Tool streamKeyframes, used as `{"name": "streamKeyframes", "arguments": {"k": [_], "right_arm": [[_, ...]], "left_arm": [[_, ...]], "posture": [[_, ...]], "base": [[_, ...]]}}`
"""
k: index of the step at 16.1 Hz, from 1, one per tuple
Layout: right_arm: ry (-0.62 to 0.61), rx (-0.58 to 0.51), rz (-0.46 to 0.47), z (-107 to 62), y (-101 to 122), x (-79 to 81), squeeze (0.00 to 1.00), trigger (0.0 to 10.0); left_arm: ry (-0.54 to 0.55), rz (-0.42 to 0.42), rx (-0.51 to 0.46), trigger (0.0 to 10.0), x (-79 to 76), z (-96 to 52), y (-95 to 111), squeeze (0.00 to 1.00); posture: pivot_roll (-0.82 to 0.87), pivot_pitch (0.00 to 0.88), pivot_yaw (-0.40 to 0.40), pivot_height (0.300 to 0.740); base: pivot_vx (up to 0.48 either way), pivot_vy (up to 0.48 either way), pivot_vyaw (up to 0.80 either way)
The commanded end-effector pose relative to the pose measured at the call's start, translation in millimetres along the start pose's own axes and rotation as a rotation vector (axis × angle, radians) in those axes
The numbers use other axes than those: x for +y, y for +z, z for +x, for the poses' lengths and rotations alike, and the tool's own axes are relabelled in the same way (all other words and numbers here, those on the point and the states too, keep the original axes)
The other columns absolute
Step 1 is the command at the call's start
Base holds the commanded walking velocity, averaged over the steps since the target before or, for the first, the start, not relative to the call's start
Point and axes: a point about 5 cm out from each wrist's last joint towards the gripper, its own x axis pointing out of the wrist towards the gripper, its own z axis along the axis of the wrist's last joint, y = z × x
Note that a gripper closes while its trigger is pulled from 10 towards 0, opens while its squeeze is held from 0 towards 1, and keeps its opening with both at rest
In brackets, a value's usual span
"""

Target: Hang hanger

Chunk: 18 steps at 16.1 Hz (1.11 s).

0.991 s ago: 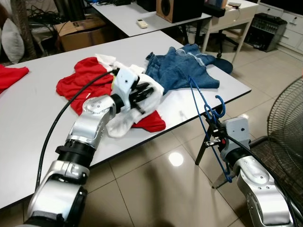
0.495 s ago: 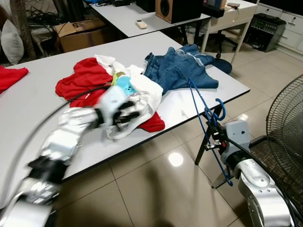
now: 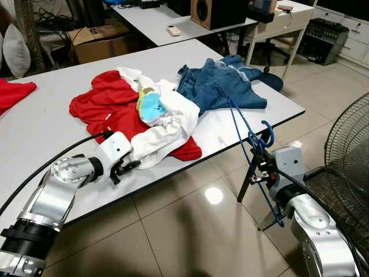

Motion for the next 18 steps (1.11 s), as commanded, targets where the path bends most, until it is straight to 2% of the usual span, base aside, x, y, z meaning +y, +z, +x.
{"name": "streamKeyframes", "arguments": {"k": [1, 4, 5, 6, 7, 10, 14, 18], "right_arm": [[0.017, -0.010, 0.001, 0.6, 4, 3.6, 0.00, 10.0], [0.016, -0.007, 0.002, -1.0, 3, 3.0, 0.00, 10.0], [0.013, -0.006, 0.004, -1.1, 2, 2.5, 0.00, 10.0], [0.011, -0.007, 0.005, -1.2, 2, 2.5, 0.00, 10.0], [0.010, -0.007, 0.006, -1.9, 2, 3.4, 0.00, 10.0], [0.009, -0.004, 0.009, -3.4, 1, 4.1, 0.00, 10.0], [0.012, -0.002, 0.009, -5.3, 0, 4.9, 0.00, 10.0], [0.026, -0.005, 0.009, -8.9, 0, 3.6, 0.00, 10.0]], "left_arm": [[0.046, -0.008, -0.008, 10.0, 3.2, 1.4, 2, 0.00], [0.059, -0.028, 0.006, 10.0, -1.8, 5.0, -2, 0.00], [0.073, -0.039, 0.000, 5.1, -2.0, 6.8, -2, 0.00], [0.071, -0.045, -0.007, 1.5, -2.9, 8.2, -2, 0.00], [0.069, -0.053, -0.010, 0.0, -3.9, 9.5, -2, 0.00], [0.069, -0.041, -0.002, 0.0, -5.5, 11.2, -5, 0.00], [0.104, 0.047, 0.028, 0.0, -5.1, 14.6, -7, 0.00], [0.127, 0.009, -0.034, 0.0, -4.4, 16.2, 0, 0.00]], "posture": [[-0.15, 0.000, 0.029, 0.740], [-0.16, 0.000, 0.039, 0.740], [-0.16, 0.000, 0.042, 0.740], [-0.16, 0.000, 0.045, 0.740], [-0.16, 0.000, 0.049, 0.740], [-0.16, 0.000, 0.050, 0.740], [-0.17, 0.000, 0.052, 0.740], [-0.17, 0.000, 0.046, 0.740]], "base": [[0.000, 0.000, 0.00], [0.000, 0.000, 0.00], [0.000, 0.000, 0.00], [0.000, 0.000, 0.00], [0.000, 0.000, 0.00], [0.000, 0.000, 0.00], [0.000, 0.000, 0.00], [0.000, 0.000, 0.00]]}}
